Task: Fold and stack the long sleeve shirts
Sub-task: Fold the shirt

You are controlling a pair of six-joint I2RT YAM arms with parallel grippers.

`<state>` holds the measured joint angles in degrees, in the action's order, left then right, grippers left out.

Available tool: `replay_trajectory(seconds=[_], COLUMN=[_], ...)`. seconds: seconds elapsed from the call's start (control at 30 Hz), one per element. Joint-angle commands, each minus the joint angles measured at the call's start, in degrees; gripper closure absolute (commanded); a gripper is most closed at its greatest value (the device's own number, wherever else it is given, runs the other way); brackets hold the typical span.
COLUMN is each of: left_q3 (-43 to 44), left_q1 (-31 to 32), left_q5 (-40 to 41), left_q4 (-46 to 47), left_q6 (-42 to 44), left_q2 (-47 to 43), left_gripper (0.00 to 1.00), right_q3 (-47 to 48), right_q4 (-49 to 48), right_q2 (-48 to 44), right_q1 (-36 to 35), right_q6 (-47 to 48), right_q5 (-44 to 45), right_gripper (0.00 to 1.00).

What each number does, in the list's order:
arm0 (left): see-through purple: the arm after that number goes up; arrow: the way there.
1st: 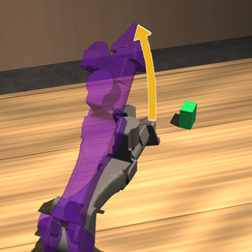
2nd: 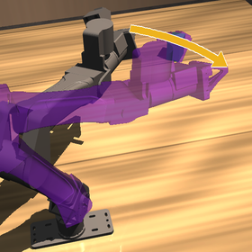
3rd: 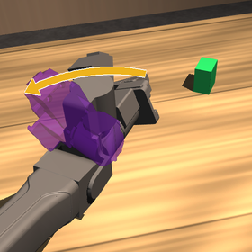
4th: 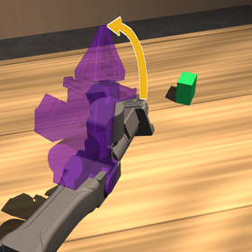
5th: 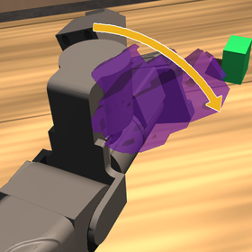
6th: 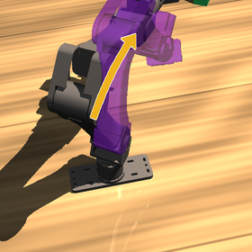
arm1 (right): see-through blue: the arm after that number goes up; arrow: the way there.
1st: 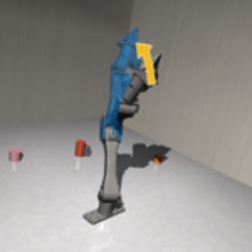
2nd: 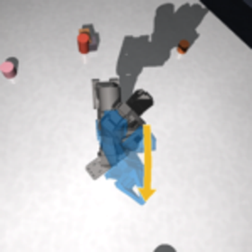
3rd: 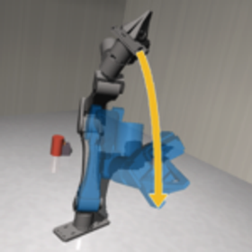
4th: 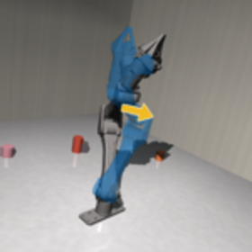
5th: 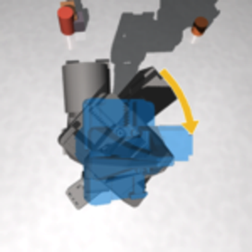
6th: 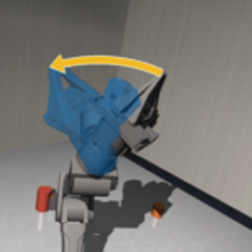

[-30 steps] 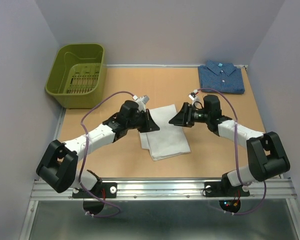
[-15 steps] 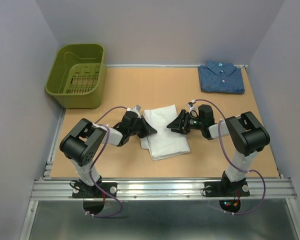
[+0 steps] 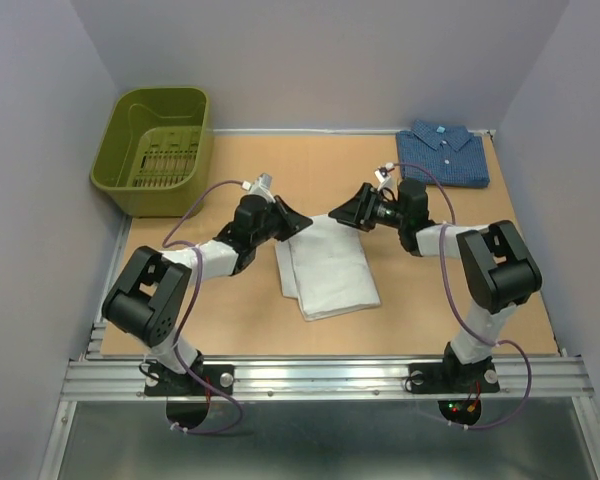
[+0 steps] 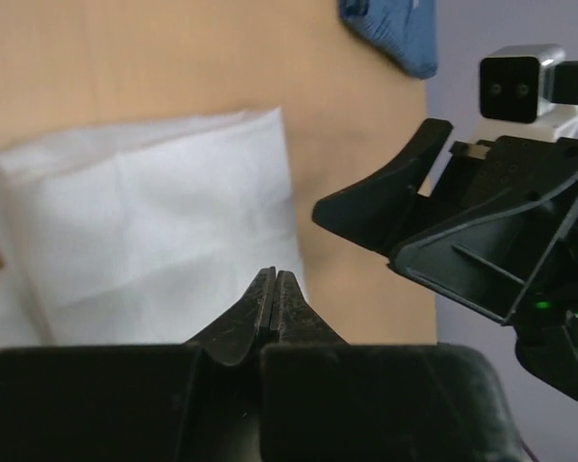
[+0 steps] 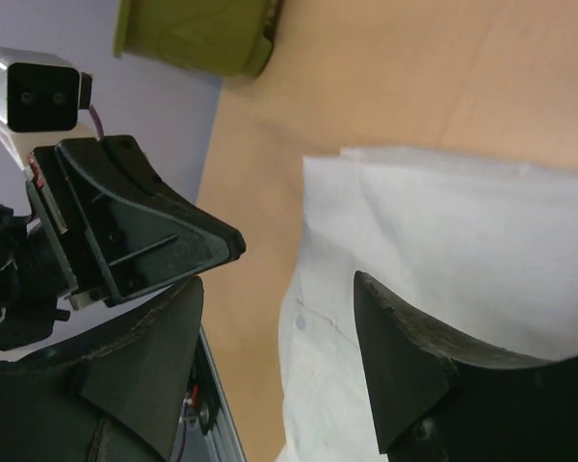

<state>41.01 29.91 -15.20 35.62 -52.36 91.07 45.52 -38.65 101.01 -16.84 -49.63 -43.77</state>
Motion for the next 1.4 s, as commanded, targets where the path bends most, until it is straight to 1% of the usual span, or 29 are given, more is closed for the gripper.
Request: replay_trajectory(seconds=[0.0,0.13,0.2,0.33,0.4,0.47,0.53,0.7,0.77,0.83,0.87,0.9,0.97,1.0,1.07,1.13,1.17,1.2,1.23,1.27,1.3,1.37], left_q3=[7.0,9.3,9.7,8.9,8.9,8.4,7.4,6.7,6.4,5.7,5.7,5.9,6.0,5.8,4.4,2.4,1.5,0.7,-1.2,-2.2,-3.1,-5.7], left_q1=[-1.2,-2.3,-2.9,-4.8,-5.2,-5.7,-5.8,-6.4,-6.5,-6.3,-6.2,-6.0,-5.0,-4.7,-3.5,-2.4,-2.0,-1.0,-0.6,0.0,0.7,1.2], left_q5=[1.8,1.7,1.5,1.5,1.3,1.4,1.7,1.7,1.9,2.1,2.9,3.6,4.8,4.8,4.6,4.2,4.5,4.3,4.0,4.5,4.8,5.9], left_q4=[0.1,2.3,4.7,8.6,9.2,9.7,10.3,10.2,9.4,8.9,8.0,4.2,1.0,-1.8,-5.4,-8.0,-9.2,-11.3,-12.2,-13.0,-14.4,-15.5], left_q6=[2.8,2.4,1.6,0.4,0.5,0.7,0.6,1.2,0.8,0.6,0.6,0.8,1.8,2.1,2.7,3.0,3.0,2.9,2.7,2.4,2.0,1.9], left_q2=[3.1,9.9,12.0,17.6,19.1,20.4,20.6,18.7,15.3,12.3,8.9,7.1,2.0,0.4,-3.9,-6.1,-8.0,-8.9,-9.5,-10.8,-11.3,-12.0], left_gripper=[1.00,1.00,1.00,1.00,1.00,1.00,1.00,1.00,1.00,0.94,0.92,0.91,0.90,0.87,0.85,0.83,0.82,0.81,0.80,0.80,0.80,0.80], right_q3=[8.7,12.5,12.9,12.5,11.2,10.6,9.9,9.3,8.5,7.2,5.1,4.1,1.8,-0.3,-2.7,-6.0,-6.6,-6.8,-7.1,-7.6,-8.3,-9.7], right_q4=[-4.1,-8.3,-10.2,-15.4,-19.0,-20.0,-20.4,-20.1,-20.1,-19.5,-19.4,-18.1,-15.5,-13.5,-8.0,0.6,5.0,10.1,20.2,23.7,28.5,33.4], right_q2=[6.1,12.7,16.4,22.0,23.6,24.8,24.3,18.6,16.7,13.1,11.5,8.7,5.7,4.3,-0.6,-4.4,-8.1,-9.9,-11.6,-13.6,-17.2,-21.7], right_q1=[0.4,0.4,0.5,1.8,3.0,3.7,4.0,4.5,4.4,4.4,4.4,4.4,4.4,4.4,4.4,4.4,4.4,4.4,4.4,4.4,4.4,4.4], right_q6=[-2.6,-4.7,-5.2,-7.0,-8.2,-8.9,-8.2,-8.0,-8.7,-9.1,-8.9,-8.6,-7.0,-6.0,-2.9,0.5,5.4,8.5,11.6,16.4,17.9,21.0], right_q5=[0.1,2.3,3.6,4.9,4.7,4.0,3.4,1.8,0.4,-0.8,-2.1,-2.7,-4.3,-5.7,-6.9,-7.0,-5.7,-4.5,-3.0,-1.3,1.8,5.0], right_gripper=[0.31,0.31,0.31,0.31,0.31,0.31,0.31,0.31,0.31,0.31,0.31,0.31,0.31,0.31,0.31,0.32,0.32,0.32,0.32,0.32,0.32,0.32])
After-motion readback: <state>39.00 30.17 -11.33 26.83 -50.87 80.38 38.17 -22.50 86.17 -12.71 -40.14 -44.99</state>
